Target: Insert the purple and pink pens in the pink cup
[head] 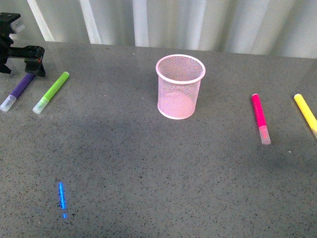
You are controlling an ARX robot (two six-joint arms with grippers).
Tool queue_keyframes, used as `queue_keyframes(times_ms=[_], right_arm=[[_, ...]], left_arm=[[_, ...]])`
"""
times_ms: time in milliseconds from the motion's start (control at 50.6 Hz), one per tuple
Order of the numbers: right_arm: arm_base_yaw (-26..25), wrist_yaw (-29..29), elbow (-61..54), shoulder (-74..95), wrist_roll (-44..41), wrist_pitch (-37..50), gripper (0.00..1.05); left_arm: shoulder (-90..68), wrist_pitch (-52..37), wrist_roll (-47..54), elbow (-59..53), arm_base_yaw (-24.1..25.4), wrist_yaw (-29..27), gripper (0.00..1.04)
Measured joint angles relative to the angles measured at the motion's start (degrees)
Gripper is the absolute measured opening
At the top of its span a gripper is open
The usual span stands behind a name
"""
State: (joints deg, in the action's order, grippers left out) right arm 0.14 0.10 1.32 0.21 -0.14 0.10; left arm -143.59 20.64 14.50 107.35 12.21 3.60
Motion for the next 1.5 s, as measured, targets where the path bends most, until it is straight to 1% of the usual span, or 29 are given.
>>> queue_keyframes(times_ms=[79,118,237,276,375,612,652,691,750,908,1027,1086,1145,1204,1323,1343,1402,1441,1500], right_arm=[[0.0,0.0,0.0,0.0,0.0,0.0,0.98],[0.0,0.0,0.0,0.0,0.0,0.0,0.98],[0.0,0.0,0.0,0.0,0.0,0.0,0.98],[0.0,0.0,0.0,0.0,0.0,0.0,0.98],[0.0,0.0,0.0,0.0,0.0,0.0,0.98],[0.0,0.0,0.0,0.0,0.0,0.0,0.98],[0.0,0.0,0.0,0.0,0.0,0.0,0.98],[0.0,0.0,0.0,0.0,0.0,0.0,0.98],[0.0,0.0,0.0,0.0,0.0,0.0,0.98],[0.0,0.0,0.0,0.0,0.0,0.0,0.98],[0.0,0.0,0.0,0.0,0.0,0.0,0.98],[0.0,0.0,0.0,0.0,0.0,0.0,0.98],[0.0,0.0,0.0,0.0,0.0,0.0,0.98],[0.0,0.0,0.0,0.0,0.0,0.0,0.98],[0.0,0.0,0.0,0.0,0.0,0.0,0.98],[0.0,0.0,0.0,0.0,0.0,0.0,0.98],[0.0,0.0,0.0,0.0,0.0,0.0,0.98],[0.0,0.0,0.0,0.0,0.0,0.0,0.98],[0.0,0.0,0.0,0.0,0.0,0.0,0.98]], left_arm=[[1.2,-0.9,0.0,-2.4,0.0,-0.3,0.98],[1.6,-0.9,0.0,-3.1,0.0,-0.5,0.93],[2.3,-0.7,0.0,-4.3,-0.1,-0.5,0.77],[2.5,-0.6,0.1,-4.7,-0.2,-0.3,0.70],[3.2,-0.7,0.0,-5.8,-0.3,0.9,0.58],[3.7,-0.3,0.2,-6.7,-0.2,1.1,0.26],[3.8,-0.4,0.0,-6.9,-0.2,1.2,0.19],[4.0,-0.5,0.0,-7.0,-0.2,1.3,0.15],[4.3,-1.0,-0.3,-7.4,-0.3,1.7,0.13],[5.3,-3.9,-3.3,-9.0,-0.4,5.1,0.13],[7.1,-5.8,-5.5,-9.9,-0.8,6.4,0.13],[9.0,-8.2,-6.3,-11.0,-1.3,7.8,0.13],[12.9,-13.9,-7.2,-13.7,-2.3,9.8,0.13],[19.6,-23.3,-8.2,-18.7,-4.3,12.6,0.13],[31.7,-43.5,-10.2,-30.8,-9.8,18.2,0.13],[32.5,-45.2,-10.4,-31.9,-10.3,18.4,0.13],[37.1,-56.1,-12.3,-38.8,-14.8,18.9,0.13],[38.6,-64.8,-13.9,-44.1,-19.0,17.8,0.13],[37.6,-73.2,-15.0,-48.7,-24.1,15.6,0.13]])
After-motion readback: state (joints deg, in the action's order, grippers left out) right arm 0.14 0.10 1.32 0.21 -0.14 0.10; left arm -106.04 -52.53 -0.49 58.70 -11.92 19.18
